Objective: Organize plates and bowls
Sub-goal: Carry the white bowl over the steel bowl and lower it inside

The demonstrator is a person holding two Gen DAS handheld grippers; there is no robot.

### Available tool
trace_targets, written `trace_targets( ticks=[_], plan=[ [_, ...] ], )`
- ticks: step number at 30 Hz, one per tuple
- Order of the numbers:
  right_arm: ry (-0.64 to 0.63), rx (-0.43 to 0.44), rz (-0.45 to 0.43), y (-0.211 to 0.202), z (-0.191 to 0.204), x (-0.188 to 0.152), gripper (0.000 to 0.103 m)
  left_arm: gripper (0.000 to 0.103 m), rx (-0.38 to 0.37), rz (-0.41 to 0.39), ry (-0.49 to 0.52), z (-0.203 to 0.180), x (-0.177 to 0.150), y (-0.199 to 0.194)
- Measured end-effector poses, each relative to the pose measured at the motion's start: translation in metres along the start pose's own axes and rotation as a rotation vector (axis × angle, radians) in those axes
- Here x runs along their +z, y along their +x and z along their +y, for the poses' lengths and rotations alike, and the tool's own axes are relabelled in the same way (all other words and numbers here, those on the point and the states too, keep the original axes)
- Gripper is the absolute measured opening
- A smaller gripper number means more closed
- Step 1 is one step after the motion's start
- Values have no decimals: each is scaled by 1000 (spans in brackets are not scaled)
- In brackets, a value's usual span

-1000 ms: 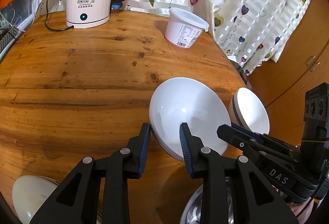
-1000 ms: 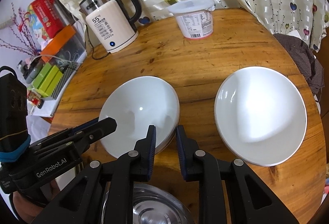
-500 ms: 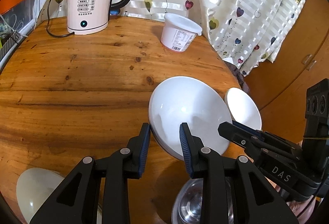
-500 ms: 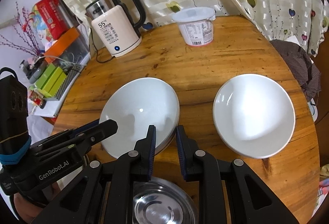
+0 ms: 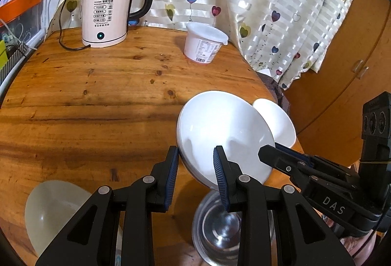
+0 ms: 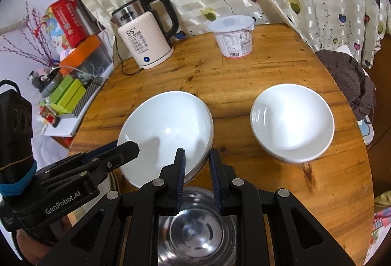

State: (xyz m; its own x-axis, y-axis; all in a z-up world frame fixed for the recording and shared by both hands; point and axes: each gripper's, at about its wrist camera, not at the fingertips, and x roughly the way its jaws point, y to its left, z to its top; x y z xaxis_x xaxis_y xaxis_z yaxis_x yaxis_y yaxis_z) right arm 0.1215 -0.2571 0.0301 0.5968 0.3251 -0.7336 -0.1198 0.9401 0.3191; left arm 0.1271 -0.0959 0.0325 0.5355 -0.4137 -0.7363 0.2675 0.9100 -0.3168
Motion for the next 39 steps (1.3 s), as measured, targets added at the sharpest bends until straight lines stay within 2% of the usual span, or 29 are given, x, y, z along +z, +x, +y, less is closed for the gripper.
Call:
trace_targets(
  ticks=[12,39],
  plan=[
    [3,-11,-6,-26,0,-22,20,31,-15,17,17,-14,-25,-12],
    [19,-7,29,-46,-2,-64,20,31,-10,57,28,-25,-64,-25]
  ],
)
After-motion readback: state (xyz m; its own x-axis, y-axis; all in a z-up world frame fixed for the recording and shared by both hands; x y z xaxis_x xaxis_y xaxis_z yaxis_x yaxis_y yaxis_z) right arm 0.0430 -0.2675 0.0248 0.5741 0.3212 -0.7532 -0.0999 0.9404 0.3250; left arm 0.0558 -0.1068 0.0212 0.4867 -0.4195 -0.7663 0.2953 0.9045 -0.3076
